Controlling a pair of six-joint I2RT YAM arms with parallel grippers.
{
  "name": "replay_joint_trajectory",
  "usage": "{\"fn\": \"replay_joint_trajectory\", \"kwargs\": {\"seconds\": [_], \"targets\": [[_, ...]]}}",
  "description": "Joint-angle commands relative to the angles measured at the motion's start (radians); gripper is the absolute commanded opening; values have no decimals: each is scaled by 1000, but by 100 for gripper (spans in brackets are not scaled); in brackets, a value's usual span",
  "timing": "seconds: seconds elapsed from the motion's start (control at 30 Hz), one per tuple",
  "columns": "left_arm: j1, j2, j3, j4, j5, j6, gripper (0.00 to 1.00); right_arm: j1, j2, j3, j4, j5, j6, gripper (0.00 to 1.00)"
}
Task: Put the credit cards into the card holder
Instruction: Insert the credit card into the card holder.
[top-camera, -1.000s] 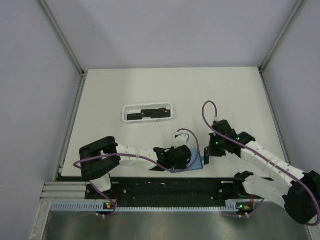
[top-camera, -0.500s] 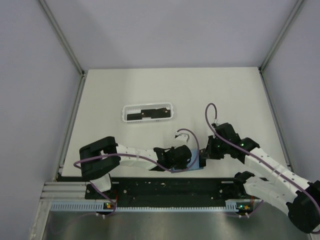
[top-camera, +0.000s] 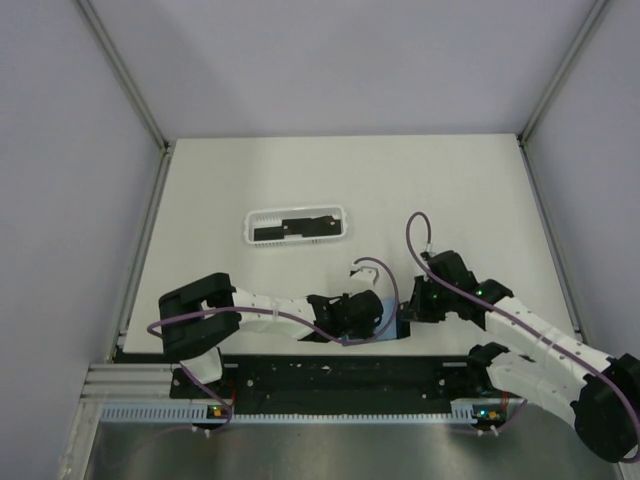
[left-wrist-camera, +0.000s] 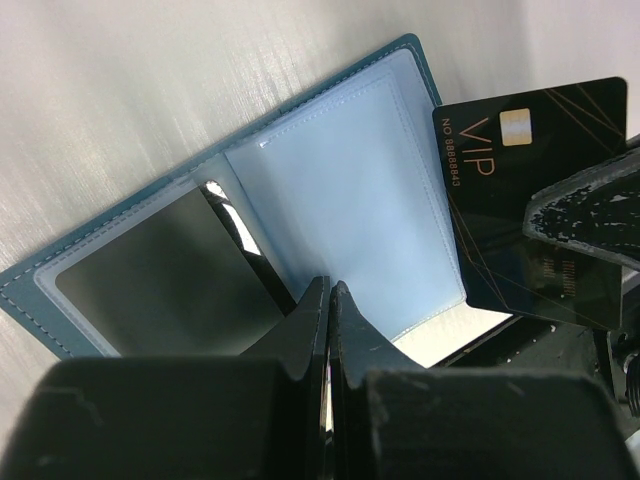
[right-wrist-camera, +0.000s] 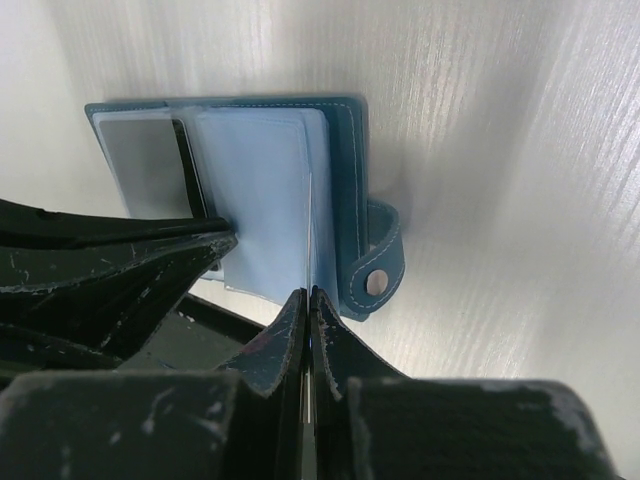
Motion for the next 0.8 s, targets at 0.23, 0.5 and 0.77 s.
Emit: {"fn": "replay_joint_trajectory", "kwargs": {"seconds": [0.23, 0.5, 0.77], "targets": [[-1, 71, -72, -257, 46, 34, 0, -4, 34, -18, 98, -28, 18, 0], [-1, 72, -71, -257, 47, 40, 0, -3, 54, -34, 152, -63, 31, 0], [-1, 62, -77, -217, 60, 52, 0, -4, 63, -57, 216, -112, 48, 0]]}}
